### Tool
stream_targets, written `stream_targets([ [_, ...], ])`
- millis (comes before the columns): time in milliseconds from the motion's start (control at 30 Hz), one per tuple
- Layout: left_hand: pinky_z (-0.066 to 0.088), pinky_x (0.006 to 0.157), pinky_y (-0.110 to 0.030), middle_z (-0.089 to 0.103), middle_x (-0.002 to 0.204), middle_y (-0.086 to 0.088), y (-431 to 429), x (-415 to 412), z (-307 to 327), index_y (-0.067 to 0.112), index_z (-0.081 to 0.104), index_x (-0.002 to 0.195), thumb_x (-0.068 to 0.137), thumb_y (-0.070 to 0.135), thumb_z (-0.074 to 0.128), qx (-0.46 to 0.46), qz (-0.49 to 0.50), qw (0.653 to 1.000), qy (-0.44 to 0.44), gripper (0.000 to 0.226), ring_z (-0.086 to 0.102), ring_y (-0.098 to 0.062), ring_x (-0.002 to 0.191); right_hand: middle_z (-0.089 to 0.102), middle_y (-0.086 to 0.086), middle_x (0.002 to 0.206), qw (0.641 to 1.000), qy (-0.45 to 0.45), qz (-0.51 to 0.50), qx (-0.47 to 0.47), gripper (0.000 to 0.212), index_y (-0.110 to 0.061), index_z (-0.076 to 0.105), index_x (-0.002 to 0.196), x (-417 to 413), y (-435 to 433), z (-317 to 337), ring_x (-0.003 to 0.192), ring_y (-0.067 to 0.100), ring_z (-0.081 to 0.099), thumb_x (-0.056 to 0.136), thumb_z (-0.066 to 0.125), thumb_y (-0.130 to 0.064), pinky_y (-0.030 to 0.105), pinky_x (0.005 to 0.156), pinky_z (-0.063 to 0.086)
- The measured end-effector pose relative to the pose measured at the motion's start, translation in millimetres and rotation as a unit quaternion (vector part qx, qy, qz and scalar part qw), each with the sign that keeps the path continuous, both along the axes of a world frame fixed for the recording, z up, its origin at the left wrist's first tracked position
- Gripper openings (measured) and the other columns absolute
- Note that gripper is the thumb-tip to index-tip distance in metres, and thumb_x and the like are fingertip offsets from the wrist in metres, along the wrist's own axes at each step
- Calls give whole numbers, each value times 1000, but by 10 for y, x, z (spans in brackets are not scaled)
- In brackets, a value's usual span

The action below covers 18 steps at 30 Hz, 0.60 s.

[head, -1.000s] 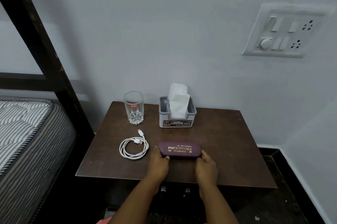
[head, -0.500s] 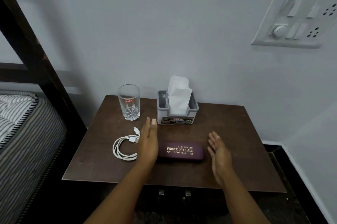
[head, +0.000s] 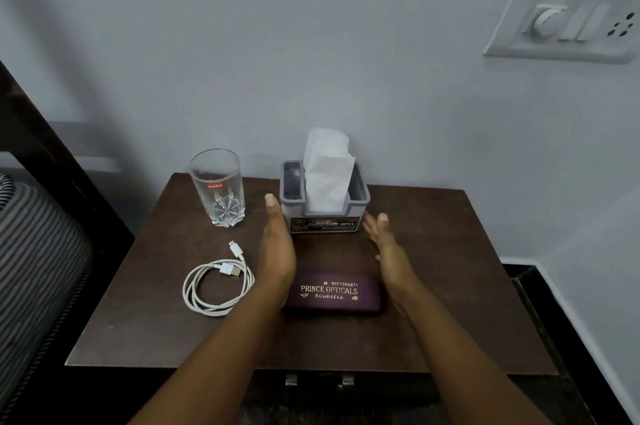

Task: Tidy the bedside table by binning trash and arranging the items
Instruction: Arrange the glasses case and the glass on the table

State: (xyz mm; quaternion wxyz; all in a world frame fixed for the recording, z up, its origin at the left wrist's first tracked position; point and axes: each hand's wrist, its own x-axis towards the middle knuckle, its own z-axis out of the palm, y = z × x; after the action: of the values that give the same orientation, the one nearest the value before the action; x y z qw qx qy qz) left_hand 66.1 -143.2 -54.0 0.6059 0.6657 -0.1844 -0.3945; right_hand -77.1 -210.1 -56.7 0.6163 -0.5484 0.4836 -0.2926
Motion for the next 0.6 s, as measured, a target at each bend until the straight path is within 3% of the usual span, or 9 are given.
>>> stream_targets([
  [167,25,116,-43,50,141,9,7,-152,30,38,49,134,48,102,12,18,-20,1000,-2,113,43,-14,133,41,0,146,998,-11,-54,-5,53,-19,38,141,-79,60,-32,136,15,35,100,14,-42,29,106,25],
  [300,23,117,-42,44,147,6,5,-338,94,34,44,138,72,86,10,46,-46,997,-48,91,36,-16,138,40,-1,147,997,-1,-81,-6,53,-23,37,141,-246,90,-59,133,17,37,99,14,-46,38,108,30],
  [467,16,119,-37,36,152,4,15,-471,147,29,38,143,87,71,15,29,-89,991,-99,73,29,-14,141,37,-1,148,996,-15,-92,-4,52,-25,34,143,-388,131,-55,133,17,37,99,18,-47,35,105,33],
  [600,16,119,-34,32,154,0,129,-329,167,19,35,145,93,60,24,46,-114,970,-212,67,25,-14,143,27,-6,152,997,-33,-58,-33,50,-29,23,146,-499,315,-93,133,8,31,98,36,-35,28,106,29],
])
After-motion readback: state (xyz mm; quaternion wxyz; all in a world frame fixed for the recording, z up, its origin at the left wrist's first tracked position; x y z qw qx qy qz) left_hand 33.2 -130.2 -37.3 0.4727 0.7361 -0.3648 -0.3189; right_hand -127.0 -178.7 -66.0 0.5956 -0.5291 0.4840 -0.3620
